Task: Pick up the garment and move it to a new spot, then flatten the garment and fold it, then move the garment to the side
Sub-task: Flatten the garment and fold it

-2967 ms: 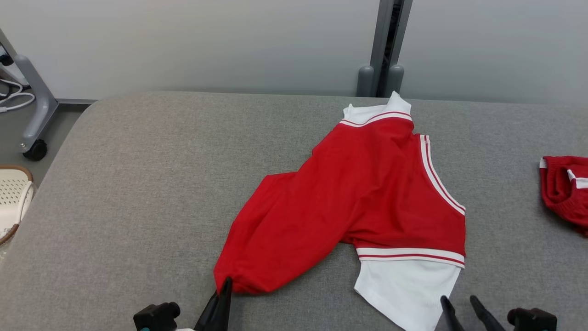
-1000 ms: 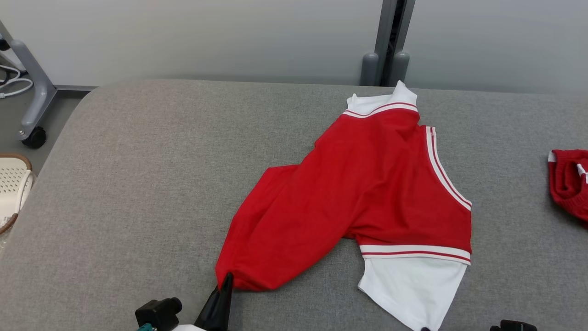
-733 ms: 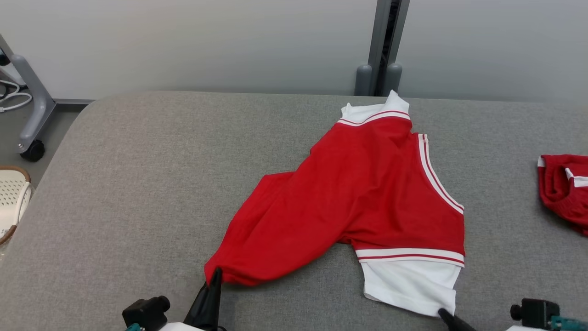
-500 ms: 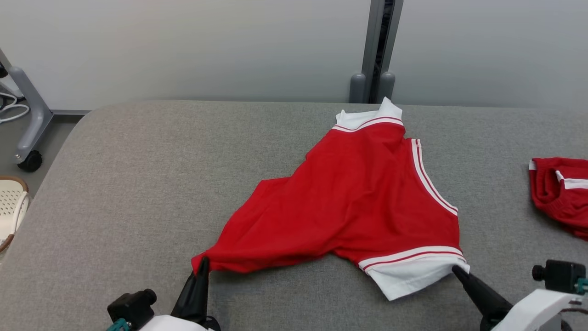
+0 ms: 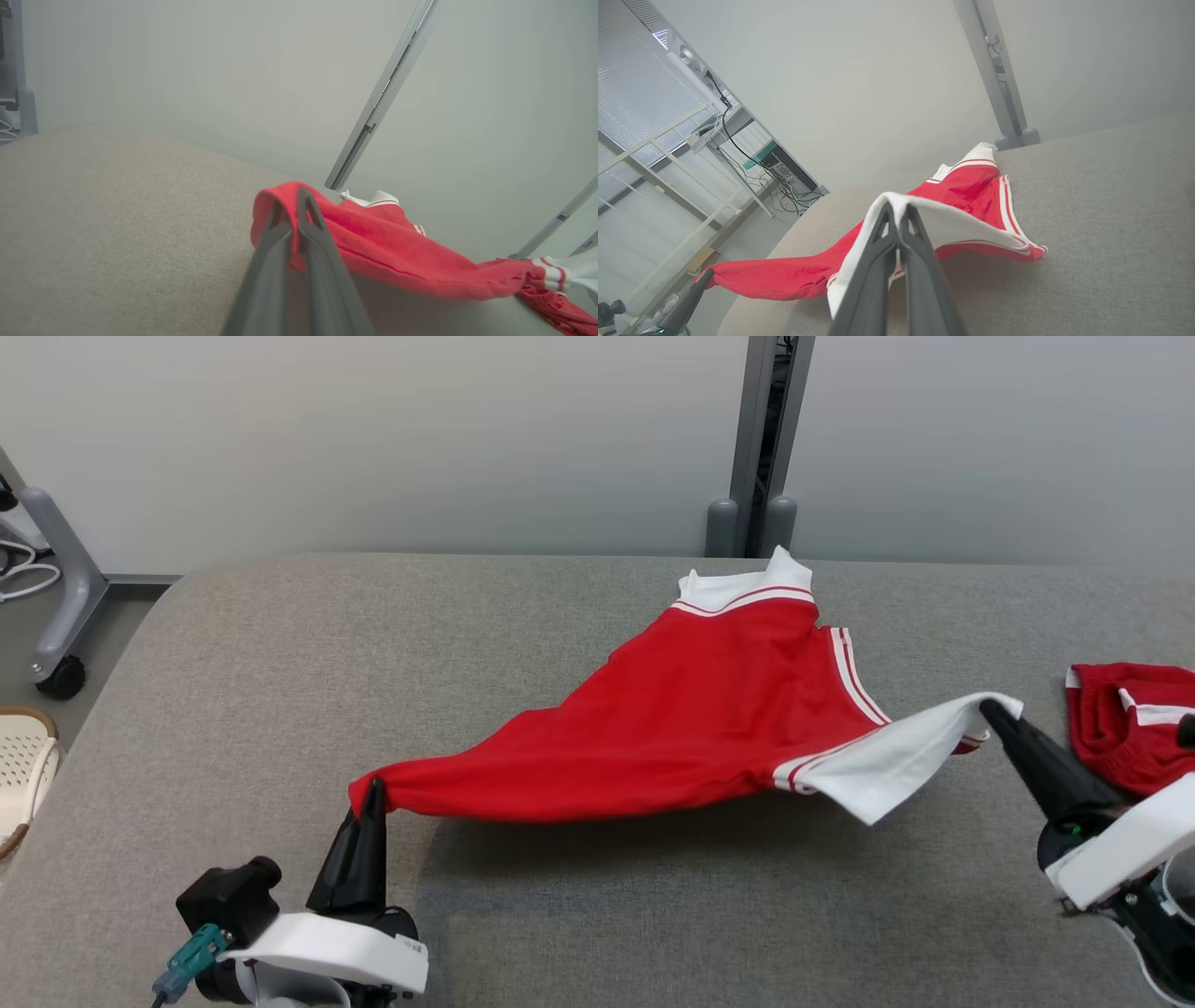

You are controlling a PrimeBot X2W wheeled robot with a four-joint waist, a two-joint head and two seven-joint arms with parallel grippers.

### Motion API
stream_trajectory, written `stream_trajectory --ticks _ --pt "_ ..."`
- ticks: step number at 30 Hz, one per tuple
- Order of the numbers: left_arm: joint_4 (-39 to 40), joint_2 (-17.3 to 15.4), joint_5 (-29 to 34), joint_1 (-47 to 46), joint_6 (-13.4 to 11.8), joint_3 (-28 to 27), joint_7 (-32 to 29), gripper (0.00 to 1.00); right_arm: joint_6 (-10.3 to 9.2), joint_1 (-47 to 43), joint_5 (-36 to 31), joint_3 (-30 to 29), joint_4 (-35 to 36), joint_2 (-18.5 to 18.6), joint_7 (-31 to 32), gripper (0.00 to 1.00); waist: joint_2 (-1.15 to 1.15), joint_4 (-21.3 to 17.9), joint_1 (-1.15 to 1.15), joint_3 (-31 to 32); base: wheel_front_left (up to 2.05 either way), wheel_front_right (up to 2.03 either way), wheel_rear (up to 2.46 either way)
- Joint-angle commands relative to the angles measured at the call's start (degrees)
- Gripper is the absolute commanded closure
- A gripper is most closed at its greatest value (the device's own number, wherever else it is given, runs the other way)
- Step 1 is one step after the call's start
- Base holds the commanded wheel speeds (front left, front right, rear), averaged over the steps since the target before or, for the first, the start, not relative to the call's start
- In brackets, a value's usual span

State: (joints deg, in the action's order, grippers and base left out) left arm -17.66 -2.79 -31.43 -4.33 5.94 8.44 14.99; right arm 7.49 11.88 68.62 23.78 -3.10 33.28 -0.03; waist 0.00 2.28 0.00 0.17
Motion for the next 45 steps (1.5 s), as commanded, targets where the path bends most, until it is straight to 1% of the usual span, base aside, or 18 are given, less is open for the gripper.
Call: stream_trajectory --ticks 1,5,9,14,17,20,28,32,45 --pt "0.3 -0.3 1.0 -1.3 -0.2 -0.4 0.2 1.0 0.01 1.3 -0.1 -0.6 -0.4 0.7 -0.4 1.0 0.0 0.0 0.0 0.1 0.0 0.0 0.0" --pt "0.9 -0.3 3.0 -3.1 -0.1 -1.2 0.2 1.0 0.01 5.4 -1.1 -1.6 -1.3 0.9 -0.7 1.0 0.0 -0.3 0.0 0.6 0.0 0.0 0.0" --pt "1.5 -0.3 4.2 -6.5 0.1 -2.1 0.2 1.0 0.01 11.4 -1.0 -3.2 -2.1 -0.5 -1.0 1.0 0.0 -0.8 0.0 1.1 0.0 0.0 0.0" --pt "2.2 -0.3 5.6 -11.3 0.4 -2.9 0.2 1.0 0.01 18.4 -3.6 -3.7 -3.5 -1.7 -0.7 1.0 0.0 -1.3 0.0 1.7 0.0 0.0 0.0" --pt "2.4 -0.2 6.6 -14.3 0.5 -3.4 0.2 1.0 0.01 22.9 -5.7 -3.3 -4.8 -2.5 -0.1 1.0 0.0 -1.7 0.0 2.1 0.0 0.0 0.0" --pt "1.5 -0.3 7.4 -17.4 0.6 -4.0 0.2 1.0 0.01 27.6 -9.6 -1.6 -6.5 -2.3 0.8 1.0 0.0 -2.2 0.0 2.5 0.0 0.0 0.0" --pt "-1.7 -1.5 9.4 -25.5 1.1 -5.9 0.2 1.0 0.01 38.4 -14.0 0.8 -11.8 -3.8 3.5 1.0 0.0 -2.8 0.0 3.5 0.0 0.0 0.0" --pt "-2.4 -2.0 8.9 -27.2 1.4 -6.3 0.2 1.0 0.01 41.5 -15.1 1.6 -13.9 -4.1 4.2 1.0 0.0 -3.0 0.0 4.0 0.0 0.0 0.0" --pt "-4.1 -3.2 8.3 -29.6 1.6 -5.3 0.2 1.0 0.01 47.5 -17.4 3.7 -18.3 -3.2 4.3 1.0 0.0 -3.5 0.0 3.5 0.0 0.0 0.0"
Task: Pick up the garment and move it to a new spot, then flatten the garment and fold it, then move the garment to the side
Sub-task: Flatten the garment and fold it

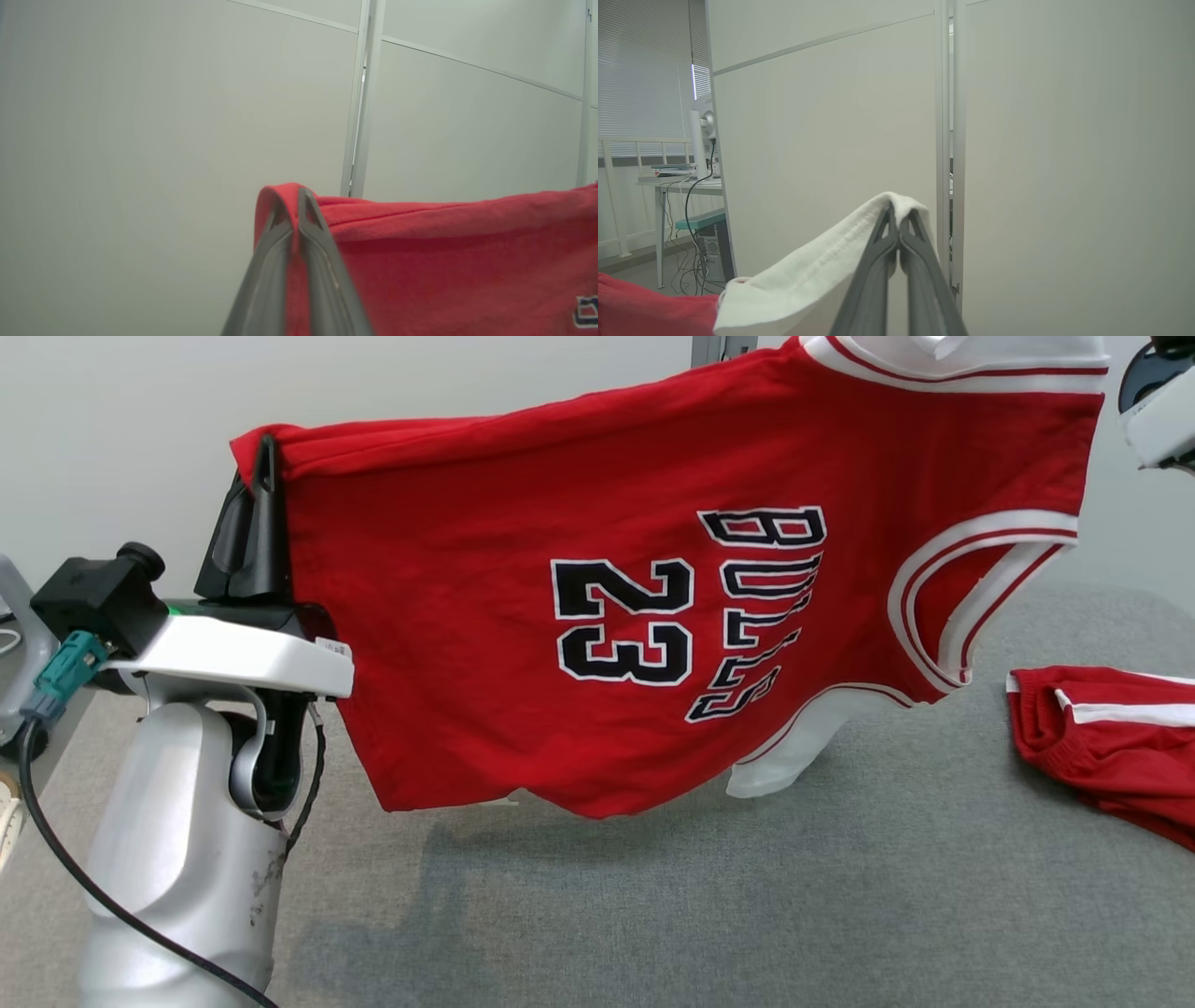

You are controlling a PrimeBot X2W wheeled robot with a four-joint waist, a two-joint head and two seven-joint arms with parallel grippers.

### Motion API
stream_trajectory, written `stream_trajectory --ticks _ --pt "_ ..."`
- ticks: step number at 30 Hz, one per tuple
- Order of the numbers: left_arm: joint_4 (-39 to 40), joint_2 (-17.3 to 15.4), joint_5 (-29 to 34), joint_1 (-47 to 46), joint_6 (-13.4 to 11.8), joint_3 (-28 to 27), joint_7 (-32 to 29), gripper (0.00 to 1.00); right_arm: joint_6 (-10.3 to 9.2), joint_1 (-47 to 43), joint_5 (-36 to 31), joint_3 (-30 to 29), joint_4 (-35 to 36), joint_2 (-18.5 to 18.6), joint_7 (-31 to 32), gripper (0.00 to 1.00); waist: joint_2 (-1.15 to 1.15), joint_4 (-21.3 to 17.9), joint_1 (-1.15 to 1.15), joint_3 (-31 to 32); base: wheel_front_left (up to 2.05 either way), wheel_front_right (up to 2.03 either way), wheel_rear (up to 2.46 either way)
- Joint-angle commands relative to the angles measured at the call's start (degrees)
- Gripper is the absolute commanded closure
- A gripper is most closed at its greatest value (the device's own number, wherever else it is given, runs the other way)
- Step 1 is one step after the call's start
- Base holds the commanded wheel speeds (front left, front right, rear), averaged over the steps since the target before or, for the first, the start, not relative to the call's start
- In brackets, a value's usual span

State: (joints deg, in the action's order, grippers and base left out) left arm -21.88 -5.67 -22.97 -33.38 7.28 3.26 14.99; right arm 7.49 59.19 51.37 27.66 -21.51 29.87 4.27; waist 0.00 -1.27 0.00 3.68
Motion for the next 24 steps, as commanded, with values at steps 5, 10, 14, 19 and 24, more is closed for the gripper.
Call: stream_trajectory --ticks 5,10,14,19,24 --pt "-2.3 -0.9 -0.8 -2.4 0.2 1.0 -0.2 0.98 0.01 2.7 -0.2 1.5 -1.9 0.2 0.2 1.0 0.0 -0.2 0.0 -1.1 0.0 0.0 0.0" --pt "-6.7 -1.4 -2.8 -7.3 0.3 2.3 -1.9 0.98 0.01 7.2 0.7 3.6 -5.5 -0.5 0.4 1.0 0.0 -0.5 0.0 -3.8 0.0 0.0 0.0" --pt "-10.7 -1.7 -4.7 -13.4 0.2 3.1 -3.9 0.99 0.01 12.2 1.0 4.7 -9.0 -1.5 0.6 1.0 0.0 -0.6 0.0 -8.3 0.0 0.0 0.0" --pt "-16.9 -1.5 -6.2 -24.1 0.2 4.1 -5.3 1.0 0.01 20.7 0.0 7.2 -13.9 -2.7 -0.3 1.0 0.0 -0.5 0.0 -15.0 0.0 0.0 0.0" --pt "-24.0 -0.6 -7.4 -34.1 0.2 5.5 -4.8 1.0 0.01 29.1 -1.4 8.7 -21.7 -4.6 -5.8 1.0 0.0 0.0 0.0 -18.5 0.0 0.0 0.0"
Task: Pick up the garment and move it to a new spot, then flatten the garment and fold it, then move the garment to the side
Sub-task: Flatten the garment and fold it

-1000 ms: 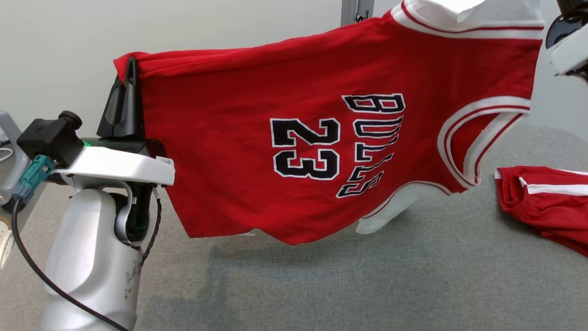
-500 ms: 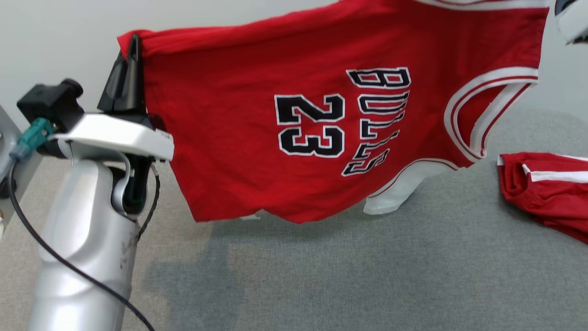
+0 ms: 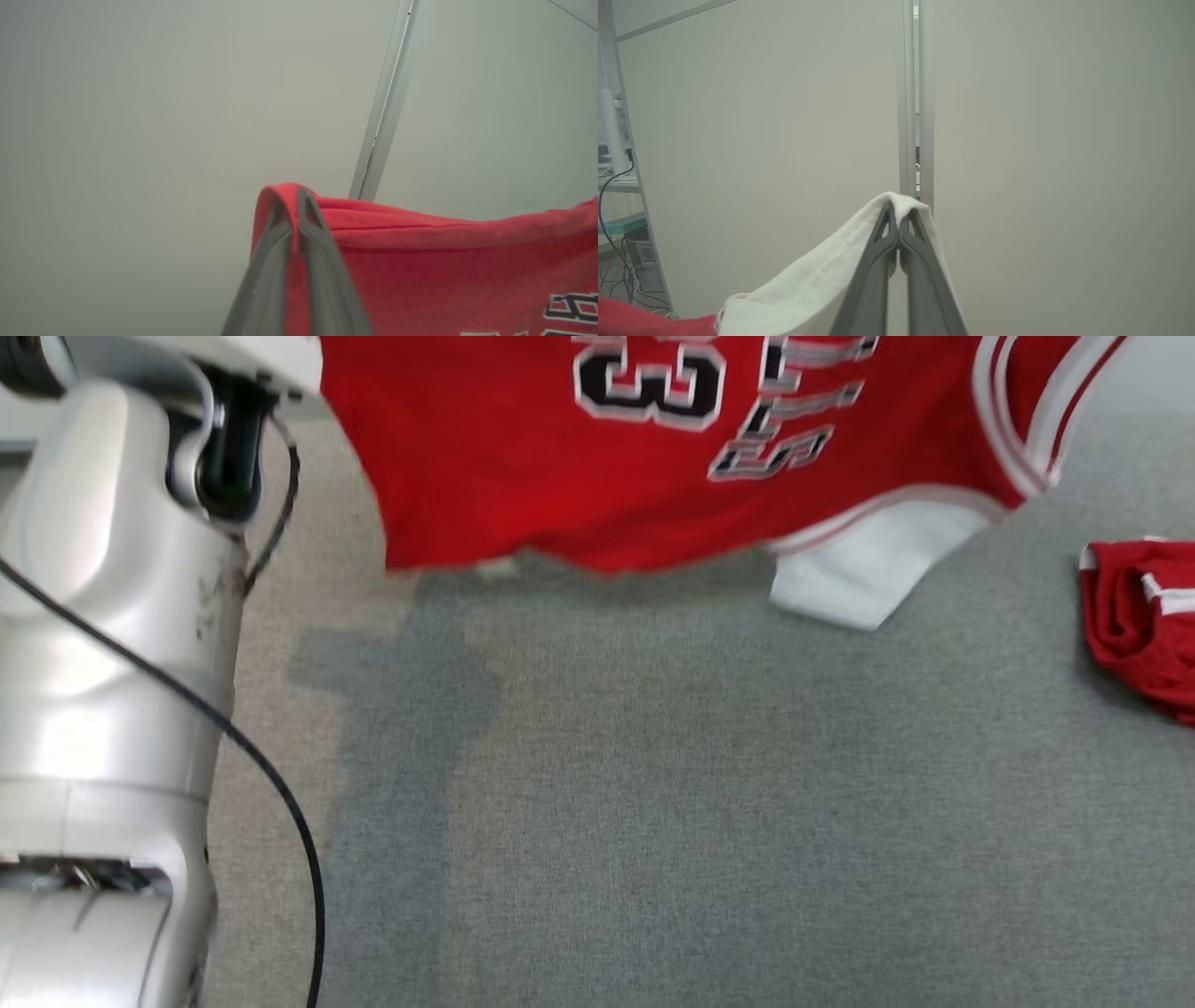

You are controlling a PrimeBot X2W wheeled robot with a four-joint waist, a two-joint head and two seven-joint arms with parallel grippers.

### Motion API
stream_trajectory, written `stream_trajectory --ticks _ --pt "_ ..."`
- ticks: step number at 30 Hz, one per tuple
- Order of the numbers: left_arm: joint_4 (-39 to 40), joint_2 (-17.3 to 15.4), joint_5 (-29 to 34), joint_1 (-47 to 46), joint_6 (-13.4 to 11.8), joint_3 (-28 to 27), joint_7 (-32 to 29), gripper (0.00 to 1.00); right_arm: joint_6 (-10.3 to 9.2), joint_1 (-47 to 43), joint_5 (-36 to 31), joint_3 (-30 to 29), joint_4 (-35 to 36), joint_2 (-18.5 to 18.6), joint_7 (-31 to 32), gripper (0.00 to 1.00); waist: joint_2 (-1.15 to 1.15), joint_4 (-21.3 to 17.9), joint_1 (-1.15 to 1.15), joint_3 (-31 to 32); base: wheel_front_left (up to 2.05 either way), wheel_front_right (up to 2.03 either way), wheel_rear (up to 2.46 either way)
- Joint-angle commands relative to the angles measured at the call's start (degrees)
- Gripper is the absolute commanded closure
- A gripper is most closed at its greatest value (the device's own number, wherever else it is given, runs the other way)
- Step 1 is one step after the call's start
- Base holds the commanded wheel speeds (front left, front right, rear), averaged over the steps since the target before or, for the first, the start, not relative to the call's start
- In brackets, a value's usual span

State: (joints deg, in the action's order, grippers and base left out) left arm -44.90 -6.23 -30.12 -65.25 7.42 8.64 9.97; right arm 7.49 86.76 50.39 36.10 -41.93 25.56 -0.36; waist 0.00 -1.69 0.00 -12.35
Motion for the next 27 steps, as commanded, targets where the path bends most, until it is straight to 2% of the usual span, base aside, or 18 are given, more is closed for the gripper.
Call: stream_trajectory --ticks 1,7,8,12,16,22,27 --pt "-2.5 0.1 -0.4 -4.1 0.1 0.3 0.6 0.98 0.01 3.1 -0.6 0.6 -3.0 -0.9 -2.4 1.0 0.0 0.5 0.0 -3.0 0.0 0.0 0.0" --pt "-10.6 1.3 -1.8 -14.4 0.1 0.7 2.7 0.98 0.01 10.9 -1.7 3.0 -11.6 -3.3 -9.7 1.0 0.0 1.0 0.0 -6.3 0.0 0.0 0.0" --pt "-11.4 1.5 -1.8 -16.1 0.1 0.6 3.2 1.0 0.01 12.3 -1.9 3.0 -12.8 -3.5 -11.1 1.0 0.0 1.1 0.0 -7.0 0.0 0.0 0.0" --pt "-14.2 2.0 -2.2 -20.1 0.1 0.3 4.8 1.0 0.01 15.7 -2.7 0.8 -16.6 -4.9 -14.7 1.0 0.0 1.2 0.0 -9.7 0.0 0.0 0.0" --pt "-14.2 2.3 -2.3 -22.6 0.1 -1.0 5.2 1.0 0.01 16.8 -6.3 -5.7 -12.6 -4.4 -14.9 1.0 0.0 1.1 0.0 -12.4 0.0 0.0 0.0" --pt "-7.2 2.4 0.9 -20.2 0.1 -3.0 5.2 1.0 0.01 6.9 -16.4 -17.9 -1.8 -6.9 -14.9 1.0 0.0 0.7 0.0 -16.2 0.0 0.0 0.0" --pt "-2.6 2.8 2.7 -16.3 0.1 -7.1 5.2 1.0 0.01 -1.0 -19.6 -24.0 0.9 -10.1 -14.9 1.0 0.0 0.6 0.0 -18.5 0.0 0.0 0.0"
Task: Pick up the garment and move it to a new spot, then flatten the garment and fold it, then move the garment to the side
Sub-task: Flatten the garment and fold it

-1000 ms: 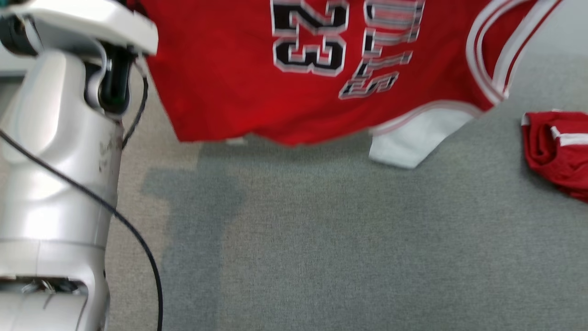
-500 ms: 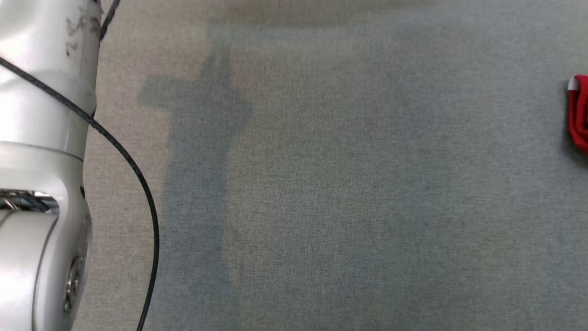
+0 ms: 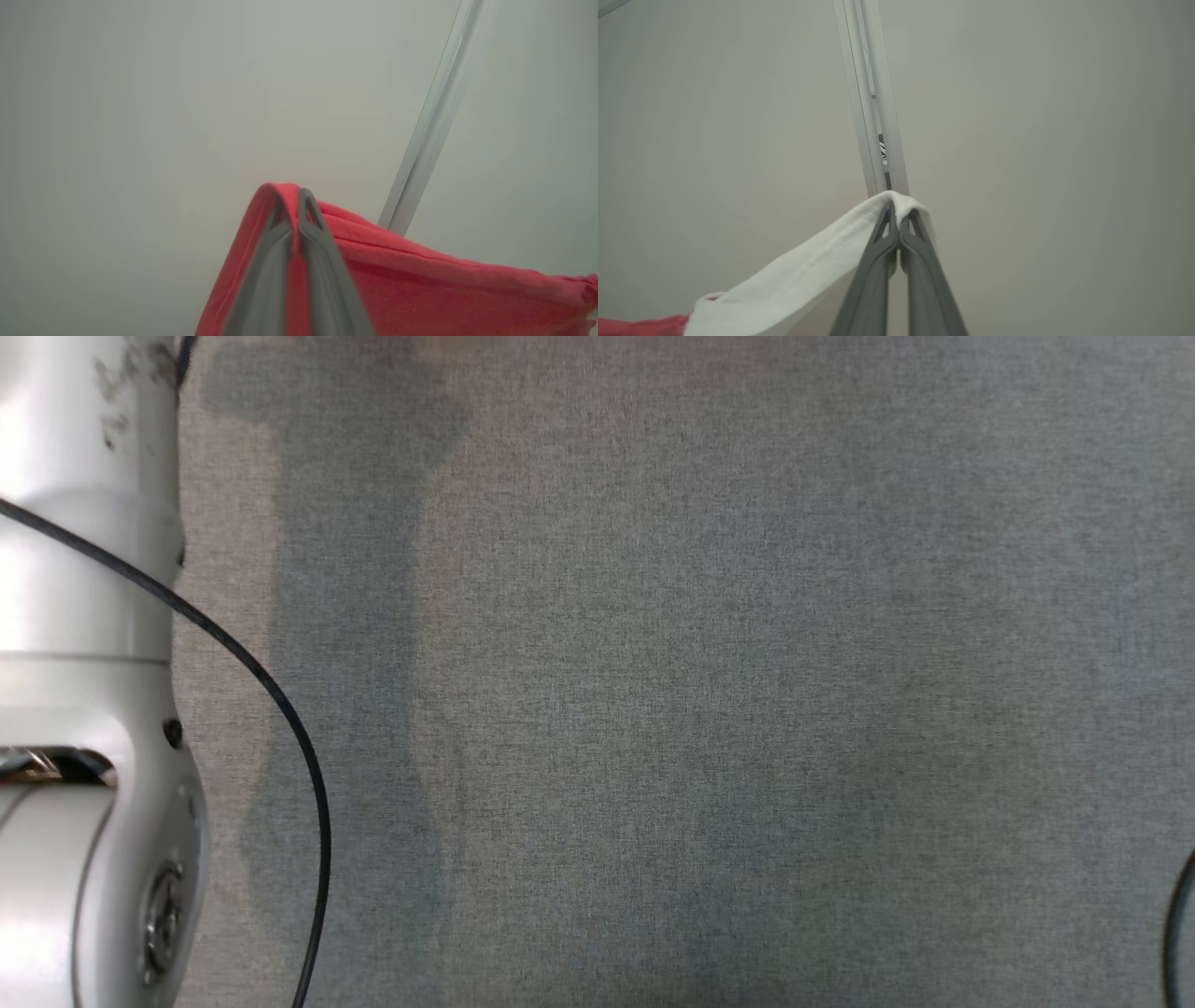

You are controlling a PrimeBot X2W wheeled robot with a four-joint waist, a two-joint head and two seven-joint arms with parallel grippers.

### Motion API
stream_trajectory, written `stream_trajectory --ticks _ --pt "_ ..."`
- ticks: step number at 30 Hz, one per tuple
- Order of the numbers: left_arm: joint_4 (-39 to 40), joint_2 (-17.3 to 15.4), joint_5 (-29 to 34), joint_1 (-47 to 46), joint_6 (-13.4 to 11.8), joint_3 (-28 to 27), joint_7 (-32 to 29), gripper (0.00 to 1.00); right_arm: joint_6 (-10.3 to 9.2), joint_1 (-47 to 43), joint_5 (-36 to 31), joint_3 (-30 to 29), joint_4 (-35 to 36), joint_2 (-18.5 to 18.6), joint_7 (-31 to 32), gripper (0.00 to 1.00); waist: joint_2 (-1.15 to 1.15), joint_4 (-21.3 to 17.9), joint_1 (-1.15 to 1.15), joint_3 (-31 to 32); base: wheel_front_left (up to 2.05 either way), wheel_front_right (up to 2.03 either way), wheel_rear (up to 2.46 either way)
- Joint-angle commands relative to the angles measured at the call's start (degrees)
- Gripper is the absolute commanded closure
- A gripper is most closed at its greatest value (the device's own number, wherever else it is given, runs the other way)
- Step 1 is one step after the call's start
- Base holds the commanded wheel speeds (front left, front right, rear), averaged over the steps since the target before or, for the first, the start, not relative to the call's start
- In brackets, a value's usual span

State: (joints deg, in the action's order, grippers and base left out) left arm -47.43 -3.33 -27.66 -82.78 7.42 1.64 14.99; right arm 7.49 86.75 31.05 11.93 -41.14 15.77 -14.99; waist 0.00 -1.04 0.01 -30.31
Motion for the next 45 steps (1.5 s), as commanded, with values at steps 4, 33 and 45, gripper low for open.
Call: stream_trajectory --ticks 4,33,45 --pt "1.0 0.0 0.7 3.6 0.1 -0.3 0.2 1.0 0.01 -4.7 -0.2 -0.2 0.8 -1.5 -0.3 1.0 0.0 0.0 -0.01 -1.5 0.0 0.0 0.0" --pt "-5.1 0.3 -11.5 31.8 0.1 7.7 0.2 1.0 0.01 -30.7 20.8 14.6 -2.4 -1.0 -0.3 1.0 0.0 0.0 -0.01 8.8 0.0 0.0 0.0" --pt "-5.4 0.2 -23.5 43.6 0.1 12.0 0.2 1.0 0.01 -44.2 34.8 22.9 -2.7 1.0 1.1 1.0 0.0 0.8 -0.01 16.6 0.0 0.0 0.0"
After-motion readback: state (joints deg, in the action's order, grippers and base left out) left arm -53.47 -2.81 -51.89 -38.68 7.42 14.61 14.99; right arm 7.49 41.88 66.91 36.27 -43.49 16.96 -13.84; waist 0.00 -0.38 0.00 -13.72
